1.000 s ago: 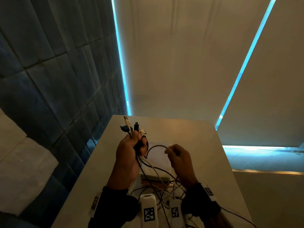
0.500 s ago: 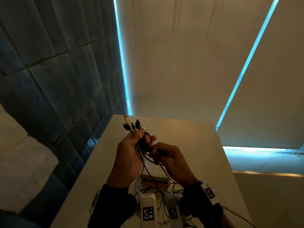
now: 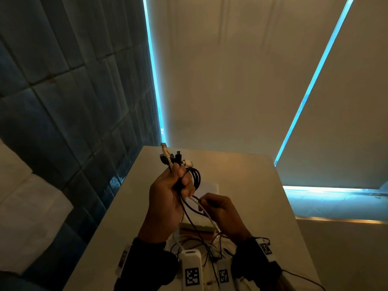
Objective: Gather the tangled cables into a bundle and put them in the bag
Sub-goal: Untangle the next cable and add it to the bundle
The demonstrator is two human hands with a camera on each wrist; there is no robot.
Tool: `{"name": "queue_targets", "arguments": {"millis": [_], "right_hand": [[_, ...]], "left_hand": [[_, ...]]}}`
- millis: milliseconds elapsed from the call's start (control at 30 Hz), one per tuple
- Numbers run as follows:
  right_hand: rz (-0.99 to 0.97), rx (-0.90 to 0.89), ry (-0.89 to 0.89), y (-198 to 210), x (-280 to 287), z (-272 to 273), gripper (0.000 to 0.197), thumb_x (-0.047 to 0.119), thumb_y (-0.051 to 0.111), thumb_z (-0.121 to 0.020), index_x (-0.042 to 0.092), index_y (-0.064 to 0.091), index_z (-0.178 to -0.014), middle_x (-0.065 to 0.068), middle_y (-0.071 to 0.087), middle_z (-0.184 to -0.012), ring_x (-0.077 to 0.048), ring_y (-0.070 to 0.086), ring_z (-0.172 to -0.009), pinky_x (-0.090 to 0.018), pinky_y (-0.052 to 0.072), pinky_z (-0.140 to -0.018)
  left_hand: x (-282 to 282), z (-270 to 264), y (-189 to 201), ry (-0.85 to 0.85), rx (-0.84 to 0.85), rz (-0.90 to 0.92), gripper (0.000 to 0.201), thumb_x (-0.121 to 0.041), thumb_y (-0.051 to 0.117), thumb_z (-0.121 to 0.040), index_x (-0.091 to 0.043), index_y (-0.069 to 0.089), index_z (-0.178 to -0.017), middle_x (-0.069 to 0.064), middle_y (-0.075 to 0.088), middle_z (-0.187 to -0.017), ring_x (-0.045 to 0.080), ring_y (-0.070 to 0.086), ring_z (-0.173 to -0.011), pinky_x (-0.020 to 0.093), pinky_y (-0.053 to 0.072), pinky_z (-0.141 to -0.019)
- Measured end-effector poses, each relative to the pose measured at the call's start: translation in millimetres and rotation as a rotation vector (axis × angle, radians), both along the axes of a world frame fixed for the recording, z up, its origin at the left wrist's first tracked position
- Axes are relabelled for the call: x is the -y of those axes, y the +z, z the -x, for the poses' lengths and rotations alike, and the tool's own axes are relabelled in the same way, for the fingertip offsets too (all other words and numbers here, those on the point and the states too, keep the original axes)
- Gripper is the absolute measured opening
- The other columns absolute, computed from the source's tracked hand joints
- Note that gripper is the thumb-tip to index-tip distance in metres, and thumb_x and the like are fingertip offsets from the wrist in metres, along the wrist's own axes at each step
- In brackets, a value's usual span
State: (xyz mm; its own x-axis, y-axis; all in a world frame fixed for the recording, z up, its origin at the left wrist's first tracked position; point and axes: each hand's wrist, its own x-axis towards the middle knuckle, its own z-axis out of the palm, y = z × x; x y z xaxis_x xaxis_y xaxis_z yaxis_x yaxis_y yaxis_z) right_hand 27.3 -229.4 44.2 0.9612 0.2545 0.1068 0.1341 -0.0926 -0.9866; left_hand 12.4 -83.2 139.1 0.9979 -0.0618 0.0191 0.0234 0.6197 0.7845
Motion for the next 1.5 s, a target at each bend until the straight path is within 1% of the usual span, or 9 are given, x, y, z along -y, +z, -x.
{"name": "queue_targets", "arguments": {"millis": [200, 333, 533, 633, 733, 900, 1133, 1333, 1500], "right_hand": [[-0.017, -0.03, -0.006, -13, 1, -3, 0.022, 0.006, 0.053, -0.096, 0.0, 0.061, -0.076, -0.008, 0.05, -0.068, -0.012, 0.041, -0.059, -0.016, 0.036, -0.056], [0.073, -0.061, -0.038, -39, 7, -5, 0.025, 0.004, 0.054, -0.093, 0.011, 0.062, -0.071, 0.005, 0.049, -0.06, -0.009, 0.041, -0.055, -0.019, 0.036, -0.056], [0.211, -0.054, -0.154, -49, 9, -7, 0.029, 0.006, 0.055, -0.092, 0.017, 0.06, -0.065, 0.004, 0.049, -0.056, -0.005, 0.041, -0.052, -0.02, 0.036, -0.056], [0.246, -0.003, -0.317, -31, 10, -12, 0.024, 0.013, 0.058, -0.091, 0.019, 0.065, -0.068, 0.007, 0.052, -0.054, -0.009, 0.044, -0.052, -0.028, 0.037, -0.056], [0.076, 0.073, -0.411, 7, 8, -10, 0.016, 0.013, 0.062, -0.089, 0.012, 0.067, -0.074, 0.004, 0.053, -0.054, -0.013, 0.045, -0.052, -0.034, 0.039, -0.055], [-0.122, 0.261, -0.219, 71, -5, 11, 0.011, 0.004, 0.063, -0.089, -0.001, 0.064, -0.079, -0.002, 0.058, -0.062, -0.008, 0.049, -0.057, -0.019, 0.042, -0.056], [-0.142, 0.268, -0.113, 75, -2, 18, 0.011, 0.002, 0.065, -0.086, 0.0, 0.064, -0.075, 0.007, 0.058, -0.062, -0.005, 0.048, -0.058, -0.017, 0.04, -0.059], [0.129, 0.249, -0.119, 44, 40, 25, 0.027, 0.038, 0.06, -0.089, 0.018, 0.063, -0.07, 0.009, 0.054, -0.057, -0.001, 0.046, -0.053, -0.015, 0.037, -0.052], [0.383, 0.17, -0.213, 13, 104, 45, 0.03, 0.037, 0.061, -0.091, 0.024, 0.06, -0.064, 0.013, 0.055, -0.055, -0.003, 0.051, -0.052, -0.011, 0.036, -0.052]], "left_hand": [[-4, 1, -1, -0.008, 0.038, 0.01, 0.025, -0.03, 0.039, -0.091, -0.012, 0.043, -0.073, 0.001, 0.046, -0.061, 0.011, 0.033, -0.046, 0.024, 0.034, -0.049], [-7, 1, 1, -0.023, 0.032, 0.018, 0.026, -0.029, 0.038, -0.092, -0.013, 0.043, -0.073, -0.001, 0.044, -0.06, 0.009, 0.031, -0.044, 0.022, 0.035, -0.047], [-7, 1, -1, 0.022, -0.028, -0.033, 0.027, -0.027, 0.037, -0.095, -0.013, 0.043, -0.073, -0.002, 0.042, -0.059, 0.008, 0.029, -0.043, 0.021, 0.032, -0.047], [-9, -2, 1, 0.06, -0.064, -0.099, 0.031, -0.023, 0.032, -0.101, -0.013, 0.043, -0.073, -0.001, 0.043, -0.06, 0.008, 0.031, -0.043, 0.021, 0.03, -0.047], [-8, -2, 1, 0.103, -0.103, -0.19, 0.033, -0.021, 0.032, -0.102, -0.012, 0.044, -0.073, 0.002, 0.045, -0.063, 0.01, 0.038, -0.046, 0.019, 0.033, -0.045], [2, 5, 1, 0.129, -0.155, -0.269, 0.034, -0.019, 0.035, -0.101, -0.009, 0.051, -0.074, 0.002, 0.064, -0.06, 0.022, 0.053, -0.067, 0.03, 0.038, -0.062], [5, 8, 5, 0.133, -0.154, -0.17, 0.032, -0.022, 0.036, -0.1, -0.011, 0.05, -0.073, 0.005, 0.061, -0.069, 0.019, 0.053, -0.07, 0.029, 0.038, -0.064], [-12, -1, 13, 0.178, 0.034, 0.054, 0.026, -0.025, 0.039, -0.094, -0.016, 0.04, -0.07, -0.005, 0.042, -0.061, 0.01, 0.038, -0.053, 0.023, 0.032, -0.053], [-13, 0, 15, 0.179, 0.065, 0.017, 0.033, -0.023, 0.033, -0.099, -0.016, 0.039, -0.067, -0.005, 0.038, -0.059, 0.009, 0.035, -0.051, 0.021, 0.035, -0.053]]}}
